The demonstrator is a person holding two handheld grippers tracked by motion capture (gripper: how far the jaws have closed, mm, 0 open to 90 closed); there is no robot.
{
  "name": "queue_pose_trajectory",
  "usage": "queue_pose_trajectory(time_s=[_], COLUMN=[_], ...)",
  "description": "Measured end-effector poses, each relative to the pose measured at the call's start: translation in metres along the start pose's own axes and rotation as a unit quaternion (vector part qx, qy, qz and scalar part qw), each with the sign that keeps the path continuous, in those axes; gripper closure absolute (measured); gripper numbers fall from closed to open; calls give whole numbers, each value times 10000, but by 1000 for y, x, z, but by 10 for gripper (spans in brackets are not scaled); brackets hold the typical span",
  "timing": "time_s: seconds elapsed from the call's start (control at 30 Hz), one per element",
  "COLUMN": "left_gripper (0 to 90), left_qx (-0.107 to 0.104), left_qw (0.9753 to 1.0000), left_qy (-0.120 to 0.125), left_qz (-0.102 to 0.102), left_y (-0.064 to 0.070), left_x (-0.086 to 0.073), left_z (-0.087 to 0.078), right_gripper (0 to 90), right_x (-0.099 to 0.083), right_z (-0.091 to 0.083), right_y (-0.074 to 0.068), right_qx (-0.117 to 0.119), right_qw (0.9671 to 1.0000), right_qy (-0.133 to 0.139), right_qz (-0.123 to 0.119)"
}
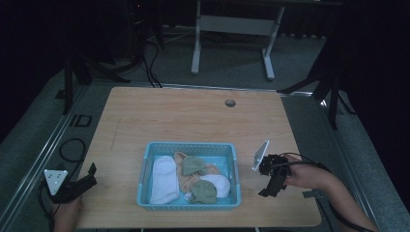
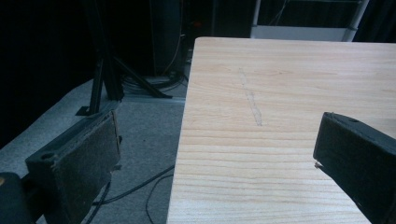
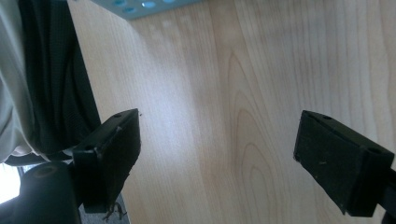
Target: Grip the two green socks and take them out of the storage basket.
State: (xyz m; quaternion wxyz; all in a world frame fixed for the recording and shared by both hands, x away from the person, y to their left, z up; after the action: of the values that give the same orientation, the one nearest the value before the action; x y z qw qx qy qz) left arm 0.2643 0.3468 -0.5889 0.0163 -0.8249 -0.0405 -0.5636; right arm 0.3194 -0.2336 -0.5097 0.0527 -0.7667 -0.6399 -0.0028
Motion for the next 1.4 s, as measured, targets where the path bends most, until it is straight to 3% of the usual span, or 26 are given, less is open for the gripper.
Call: queue_pose_trajectory(time_s=[0.17, 0.27, 0.6, 0.77, 0.9, 1.03, 1.17, 1.4], left_gripper=[7, 7, 7, 7, 7, 7, 7, 7], left_qx=[-11, -14, -48, -59, -78, -86, -100, -113], left_qw=[10000, 10000, 10000, 10000, 10000, 10000, 9999, 9999], left_qy=[-12, -11, 0, 13, 17, 20, 5, 5], left_qz=[-1, -2, 0, 4, -10, -13, 7, 11], left_y=[0, 0, 0, 0, 0, 0, 0, 0], left_x=[0, 0, 0, 0, 0, 0, 0, 0], left_z=[0, 0, 0, 0, 0, 0, 0, 0], right_gripper=[132, 129, 135, 135, 135, 134, 134, 137], right_x=[12, 20, 45, 56, 70, 83, 94, 111], right_z=[-9, -14, -24, -26, -28, -29, -24, -16], right_y=[-8, -13, -21, -24, -28, -28, -26, -27], right_qx=[-88, -5, -25, 29, 0, -78, -119, -34], right_qw=[9995, 9989, 9970, 9964, 9947, 9943, 9940, 9924], right_qy=[19, 11, -358, -382, -350, -213, -274, -273], right_qz=[-308, -464, -686, -756, -964, -1041, -1050, -1202])
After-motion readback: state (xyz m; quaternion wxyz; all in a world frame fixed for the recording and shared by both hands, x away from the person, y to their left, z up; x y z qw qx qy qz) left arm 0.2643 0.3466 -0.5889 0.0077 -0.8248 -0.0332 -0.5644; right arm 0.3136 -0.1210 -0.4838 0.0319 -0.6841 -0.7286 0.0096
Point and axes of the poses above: each handheld gripper's, and its own axes: z roughly forward along the jaws, x roughly out of its top, y roughly to its right, the point moved 5 cm from there along z, roughly forward along the jaws, and after that the axes turned 5 degrees about -y, right-handed, at the moved point
